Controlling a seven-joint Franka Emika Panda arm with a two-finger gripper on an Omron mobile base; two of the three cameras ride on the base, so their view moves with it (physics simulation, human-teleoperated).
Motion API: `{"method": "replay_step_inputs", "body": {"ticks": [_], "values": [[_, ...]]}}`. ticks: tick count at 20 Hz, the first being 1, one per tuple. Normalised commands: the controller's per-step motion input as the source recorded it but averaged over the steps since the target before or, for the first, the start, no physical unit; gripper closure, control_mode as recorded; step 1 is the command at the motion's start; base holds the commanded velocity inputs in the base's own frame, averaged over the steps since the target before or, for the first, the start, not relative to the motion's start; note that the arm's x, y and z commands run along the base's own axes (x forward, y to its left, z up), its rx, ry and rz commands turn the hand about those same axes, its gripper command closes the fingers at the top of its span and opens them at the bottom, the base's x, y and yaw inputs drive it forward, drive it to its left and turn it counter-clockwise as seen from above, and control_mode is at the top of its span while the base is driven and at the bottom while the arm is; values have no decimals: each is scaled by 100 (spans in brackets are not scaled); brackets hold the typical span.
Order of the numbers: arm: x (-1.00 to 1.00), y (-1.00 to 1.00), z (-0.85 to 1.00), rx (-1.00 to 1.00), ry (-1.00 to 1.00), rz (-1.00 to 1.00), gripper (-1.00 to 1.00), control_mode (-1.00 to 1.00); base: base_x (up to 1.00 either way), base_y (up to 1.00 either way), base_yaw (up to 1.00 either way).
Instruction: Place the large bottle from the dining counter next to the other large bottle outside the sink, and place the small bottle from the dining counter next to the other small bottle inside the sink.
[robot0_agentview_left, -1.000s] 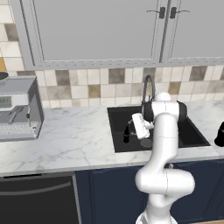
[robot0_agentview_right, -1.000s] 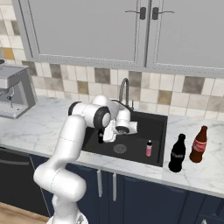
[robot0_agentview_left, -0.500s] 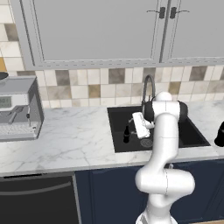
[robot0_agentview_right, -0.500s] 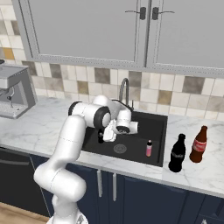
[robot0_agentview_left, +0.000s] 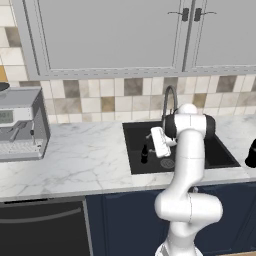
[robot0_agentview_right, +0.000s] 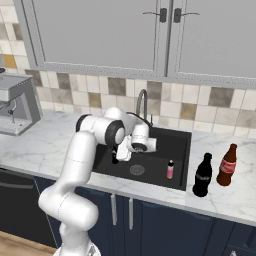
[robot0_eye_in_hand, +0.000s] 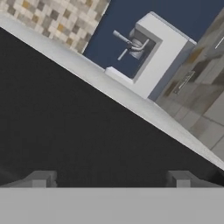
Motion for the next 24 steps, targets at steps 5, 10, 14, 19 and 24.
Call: {"method": "replay_step_inputs", "body": {"ticks": [5, 10, 14, 19, 24], "values": [[-19, 11, 0, 0, -4, 0, -100, -100, 0, 0, 0], [-21, 11, 0, 0, -4, 0, -100, -100, 0, 0, 0], [-17, 6, 0, 0, -4, 0, -100, -100, 0, 0, 0], [-12, 2, 4, 0, -6, 1, -100, -100, 0, 0, 0], [-13, 4, 4, 0, -7, 1, -100, -100, 0, 0, 0]]}}
